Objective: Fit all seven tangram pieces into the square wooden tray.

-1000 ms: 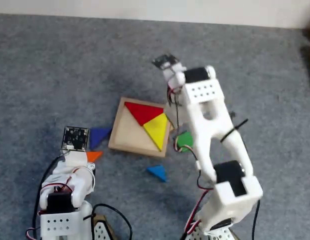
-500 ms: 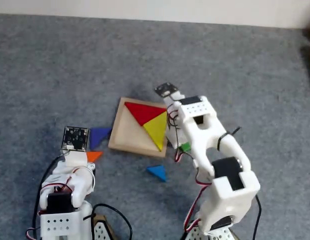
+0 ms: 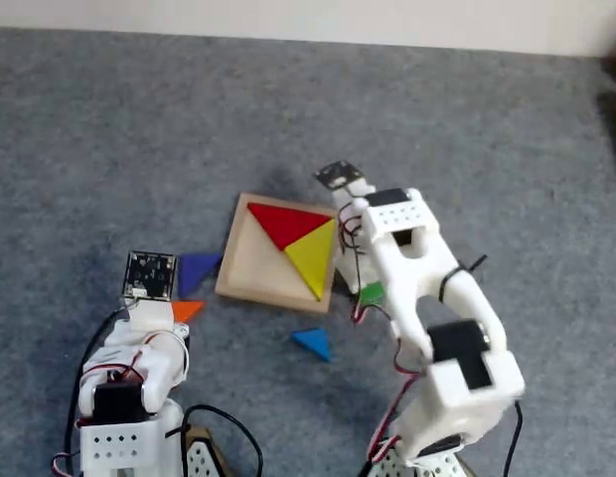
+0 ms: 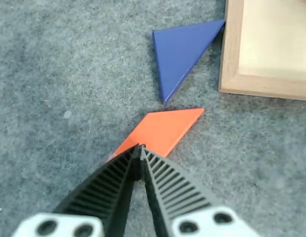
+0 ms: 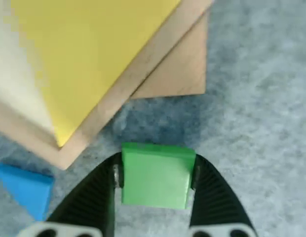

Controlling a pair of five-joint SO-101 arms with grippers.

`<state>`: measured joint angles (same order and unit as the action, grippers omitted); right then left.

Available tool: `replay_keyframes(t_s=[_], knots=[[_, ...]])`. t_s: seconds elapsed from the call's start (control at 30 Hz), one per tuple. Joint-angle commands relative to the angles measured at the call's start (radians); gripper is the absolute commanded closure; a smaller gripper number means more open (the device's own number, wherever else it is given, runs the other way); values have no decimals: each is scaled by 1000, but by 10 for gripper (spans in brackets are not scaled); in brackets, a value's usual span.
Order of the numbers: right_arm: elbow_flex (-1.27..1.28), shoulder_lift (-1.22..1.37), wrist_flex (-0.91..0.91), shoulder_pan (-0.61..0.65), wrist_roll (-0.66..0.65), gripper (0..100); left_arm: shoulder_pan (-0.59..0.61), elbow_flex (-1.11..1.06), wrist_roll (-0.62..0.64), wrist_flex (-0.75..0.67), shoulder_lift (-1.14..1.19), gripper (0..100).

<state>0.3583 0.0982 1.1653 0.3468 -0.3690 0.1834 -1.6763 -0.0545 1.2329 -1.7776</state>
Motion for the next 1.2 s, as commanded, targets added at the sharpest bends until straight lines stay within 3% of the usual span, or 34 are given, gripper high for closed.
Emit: replay_keyframes(t_s=[0.0, 0.23, 0.47, 0.7, 0.97, 1.17], knots=[[-7, -173, 45, 65, 9, 964, -8, -19, -8, 2, -44, 995], [-59, -199, 41, 274, 103, 964, -8, -19, -8, 2, -44, 995], [-292, 7, 41, 377, 170, 964, -8, -19, -8, 2, -44, 995], [-486, 245, 42, 404, 215, 964, -8, -19, -8, 2, -44, 995], [-553, 331, 42, 403, 258, 962, -8, -19, -8, 2, -44, 995], [-555, 337, 45, 401, 259, 855, -8, -19, -8, 2, -44, 995]])
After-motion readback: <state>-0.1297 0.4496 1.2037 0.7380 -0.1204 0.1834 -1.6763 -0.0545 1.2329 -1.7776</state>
